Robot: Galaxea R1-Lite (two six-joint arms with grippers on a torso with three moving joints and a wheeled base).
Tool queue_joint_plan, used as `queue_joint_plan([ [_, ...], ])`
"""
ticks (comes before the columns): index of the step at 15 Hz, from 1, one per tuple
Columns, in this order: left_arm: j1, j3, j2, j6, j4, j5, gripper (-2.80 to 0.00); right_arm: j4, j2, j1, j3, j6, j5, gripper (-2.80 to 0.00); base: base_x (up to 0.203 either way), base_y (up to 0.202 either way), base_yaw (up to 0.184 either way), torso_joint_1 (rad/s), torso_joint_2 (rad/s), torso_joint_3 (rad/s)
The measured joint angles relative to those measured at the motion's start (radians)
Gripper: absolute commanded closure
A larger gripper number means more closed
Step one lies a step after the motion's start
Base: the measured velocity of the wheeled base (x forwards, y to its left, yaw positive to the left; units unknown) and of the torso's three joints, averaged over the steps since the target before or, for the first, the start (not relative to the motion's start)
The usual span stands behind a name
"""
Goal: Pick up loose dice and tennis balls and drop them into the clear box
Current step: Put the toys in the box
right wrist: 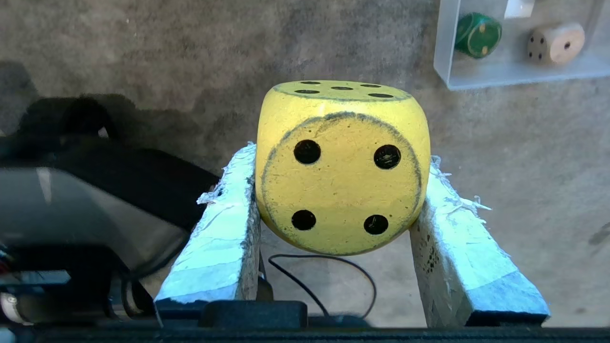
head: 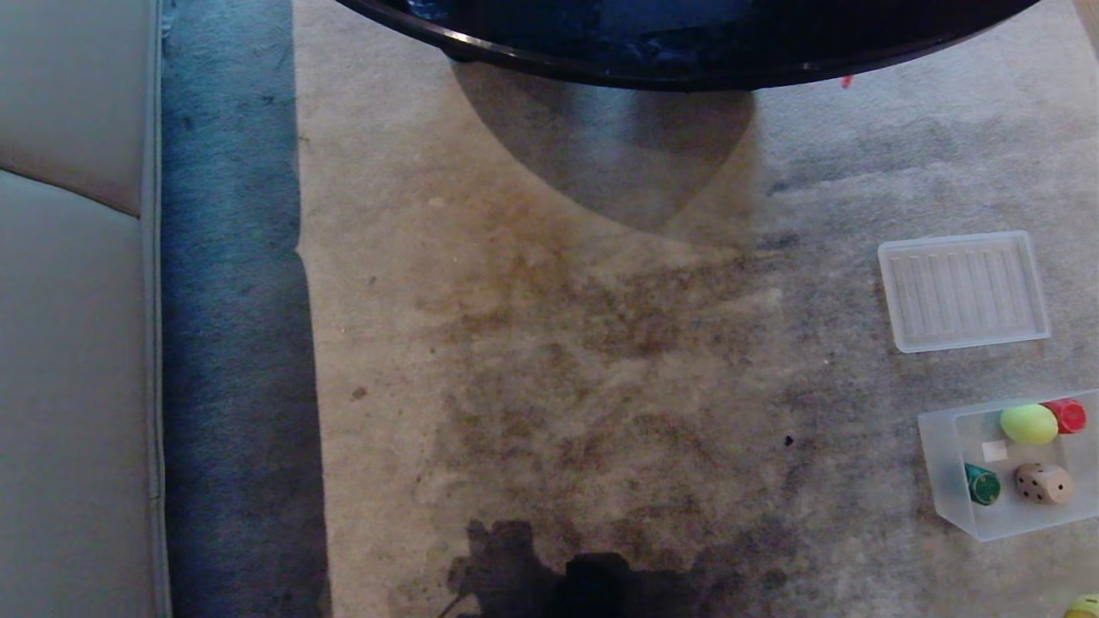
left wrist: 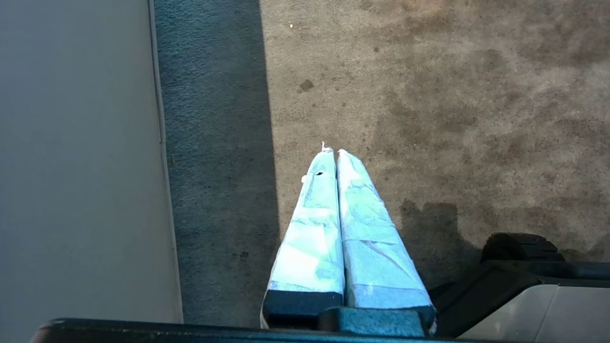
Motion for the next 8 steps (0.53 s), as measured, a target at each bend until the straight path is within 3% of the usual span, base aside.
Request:
queue_joint_plan([
  [4,0.0,0.0,0.0,0.0,0.0,0.0,0.0,-0.028,-0.257,0.013,0.086,-0.013,0.056,0.0,0.0,0.0,0.0,0.0,0.0,0.0],
  [8,0.0,0.0,0.0,0.0,0.0,0.0,0.0,-0.049,-0.367,0.02,0.111,-0.021,0.078,0.0,0.0,0.0,0.0,0.0,0.0,0.0],
])
